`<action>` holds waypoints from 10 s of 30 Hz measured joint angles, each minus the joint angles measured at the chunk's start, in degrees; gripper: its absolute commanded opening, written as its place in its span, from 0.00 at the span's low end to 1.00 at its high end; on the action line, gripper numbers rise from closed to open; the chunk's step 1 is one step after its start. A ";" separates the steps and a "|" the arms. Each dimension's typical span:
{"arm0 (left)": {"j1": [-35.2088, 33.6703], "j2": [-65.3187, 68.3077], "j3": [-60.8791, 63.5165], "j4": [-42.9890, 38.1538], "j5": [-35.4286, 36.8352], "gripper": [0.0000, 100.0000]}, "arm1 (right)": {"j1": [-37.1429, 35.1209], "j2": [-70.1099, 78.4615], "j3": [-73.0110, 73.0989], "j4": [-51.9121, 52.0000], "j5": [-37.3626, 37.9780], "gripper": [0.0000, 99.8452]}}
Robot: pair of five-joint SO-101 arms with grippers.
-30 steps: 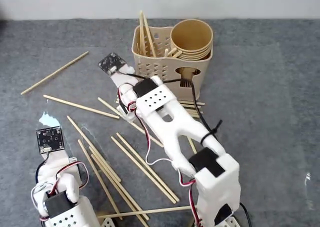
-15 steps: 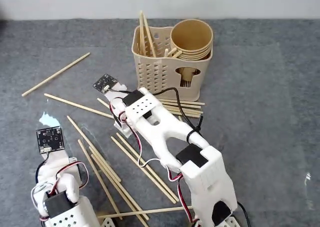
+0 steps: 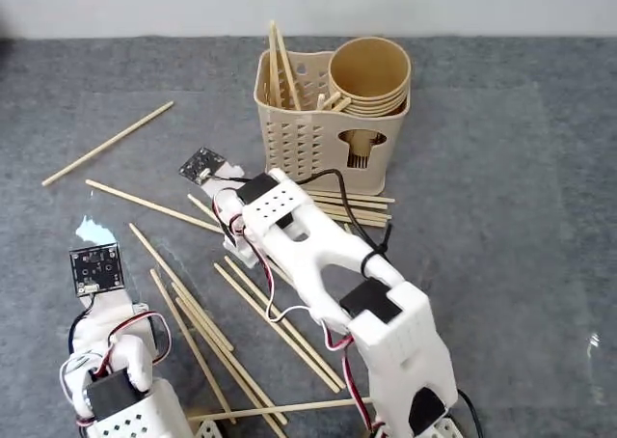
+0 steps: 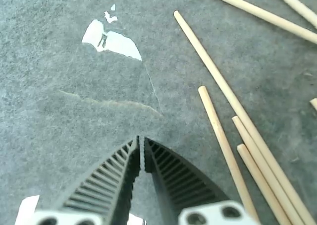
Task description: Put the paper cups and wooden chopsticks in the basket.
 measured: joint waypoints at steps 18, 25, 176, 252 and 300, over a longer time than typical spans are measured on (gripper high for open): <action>0.00 0.00 0.00 0.00 0.00 0.01 | 2.90 -37.19 0.00 -3.78 1.67 0.01; 0.00 0.00 0.00 0.00 0.00 0.01 | 7.65 -40.18 0.00 -18.55 1.76 0.01; 0.00 0.00 0.00 0.00 0.00 0.01 | 19.60 -5.54 -17.58 -23.56 11.34 0.26; 0.00 0.00 0.00 0.00 0.00 0.01 | 12.22 -18.64 -38.59 32.53 -10.64 0.08; 0.00 0.00 0.00 0.00 0.00 0.01 | -12.48 -27.87 30.07 -2.55 -10.90 0.21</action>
